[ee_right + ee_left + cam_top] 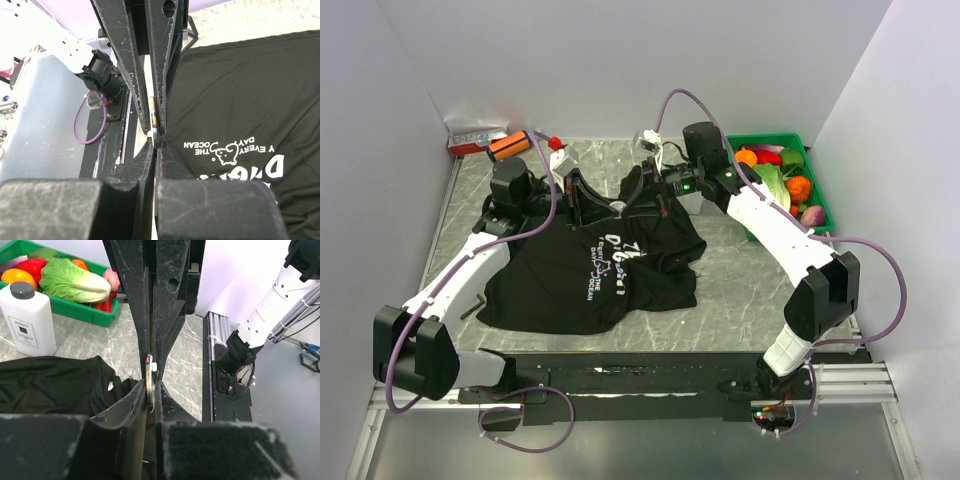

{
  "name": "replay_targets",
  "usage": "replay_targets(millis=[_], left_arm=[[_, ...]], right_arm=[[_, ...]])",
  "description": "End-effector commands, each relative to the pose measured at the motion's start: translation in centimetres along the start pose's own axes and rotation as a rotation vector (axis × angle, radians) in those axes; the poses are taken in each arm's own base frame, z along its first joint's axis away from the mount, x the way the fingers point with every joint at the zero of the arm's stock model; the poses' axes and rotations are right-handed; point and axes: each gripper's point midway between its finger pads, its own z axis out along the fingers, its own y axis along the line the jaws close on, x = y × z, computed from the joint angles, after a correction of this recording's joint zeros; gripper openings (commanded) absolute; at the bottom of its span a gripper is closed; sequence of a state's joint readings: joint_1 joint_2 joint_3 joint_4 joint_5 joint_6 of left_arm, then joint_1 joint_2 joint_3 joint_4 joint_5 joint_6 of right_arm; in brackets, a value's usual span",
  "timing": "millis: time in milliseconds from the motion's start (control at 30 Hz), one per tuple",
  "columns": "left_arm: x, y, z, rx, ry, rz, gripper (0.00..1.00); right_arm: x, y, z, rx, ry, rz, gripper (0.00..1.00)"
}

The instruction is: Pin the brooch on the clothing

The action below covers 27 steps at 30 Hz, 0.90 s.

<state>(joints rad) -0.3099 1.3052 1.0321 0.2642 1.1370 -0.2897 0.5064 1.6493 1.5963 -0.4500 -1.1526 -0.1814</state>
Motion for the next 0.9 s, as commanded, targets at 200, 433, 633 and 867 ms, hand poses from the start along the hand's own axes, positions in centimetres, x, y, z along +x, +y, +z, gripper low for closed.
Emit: replay_targets(millis=[200,433,633,867], left_arm=[[-0.8,0.3,0.7,-0.023,-0.010,0.022,0.11],[-0.8,1.1,0.8,-0.061,-0.012,0.010,0.08],[-0.8,2.1,0.8,-0.116,-0.013,-0.007,0.02],[-0.8,3.6,0.8,-0.186,-0.012,-0.027,0.01]], right_arm=[[-2.5,1.8,-0.4,0.003,-0.034,-0.173,0.00],[-2.7,3.0,0.3,-0.016,-0.015,-0.233,0.00],[-2.8,3.3,0.6,-0.020,-0.010,-0.251,0.00],[-3.0,3.8,1.2,-0.023,0.004,-0.290,0.00]])
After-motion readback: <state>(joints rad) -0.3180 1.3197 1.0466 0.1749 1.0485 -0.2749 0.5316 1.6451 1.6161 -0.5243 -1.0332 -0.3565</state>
